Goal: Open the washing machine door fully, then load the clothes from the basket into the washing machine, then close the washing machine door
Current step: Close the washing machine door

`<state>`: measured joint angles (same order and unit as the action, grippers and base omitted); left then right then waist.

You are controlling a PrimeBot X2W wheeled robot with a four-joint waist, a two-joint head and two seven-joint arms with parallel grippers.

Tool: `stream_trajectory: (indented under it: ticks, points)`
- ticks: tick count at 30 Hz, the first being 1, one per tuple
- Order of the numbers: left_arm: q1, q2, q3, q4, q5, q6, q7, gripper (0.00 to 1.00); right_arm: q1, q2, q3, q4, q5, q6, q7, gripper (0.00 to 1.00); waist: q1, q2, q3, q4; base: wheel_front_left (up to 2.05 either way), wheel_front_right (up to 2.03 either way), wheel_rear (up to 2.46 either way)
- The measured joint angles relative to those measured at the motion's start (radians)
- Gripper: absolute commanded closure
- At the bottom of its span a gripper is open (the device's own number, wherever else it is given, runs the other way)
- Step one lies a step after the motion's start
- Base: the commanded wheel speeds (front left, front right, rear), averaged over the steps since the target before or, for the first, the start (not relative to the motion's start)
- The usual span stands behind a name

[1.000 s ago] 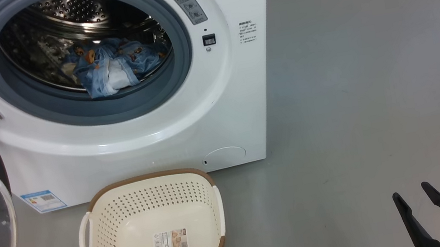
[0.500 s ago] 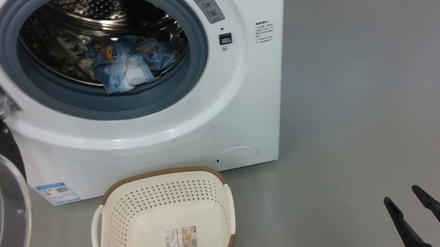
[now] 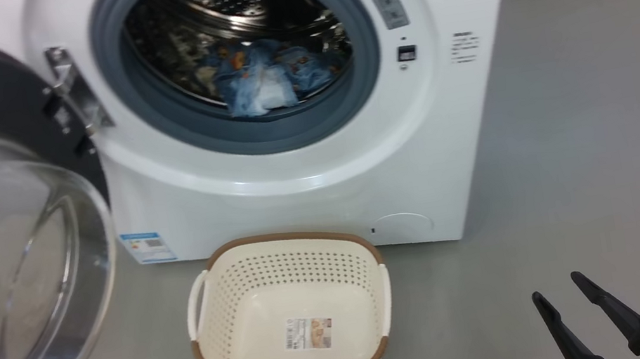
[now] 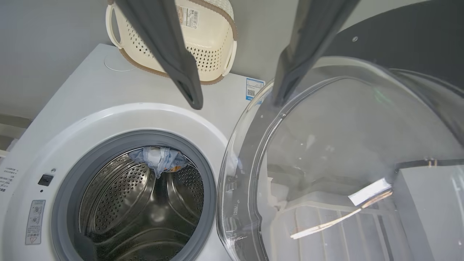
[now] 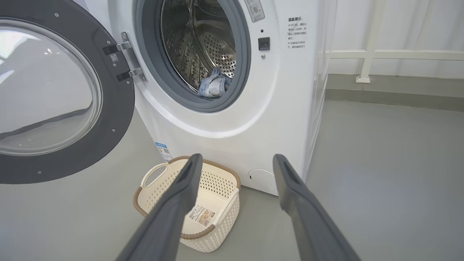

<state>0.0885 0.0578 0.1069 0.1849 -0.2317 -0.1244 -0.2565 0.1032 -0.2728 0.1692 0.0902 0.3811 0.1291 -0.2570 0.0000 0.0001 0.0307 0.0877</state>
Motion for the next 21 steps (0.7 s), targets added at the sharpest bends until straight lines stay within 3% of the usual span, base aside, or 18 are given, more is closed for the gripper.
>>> stream_trajectory:
  ticks: [21]
  points:
    - [0.01, -0.013, 0.014, 0.01, -0.02, 0.016, 0.0, 0.0, -0.081, -0.017, 0.093, 0.039, 0.002, 0.0, 0.0, 0.0, 0.0, 0.0, 0.001, 0.262, 0.0, 0.0, 0.0]
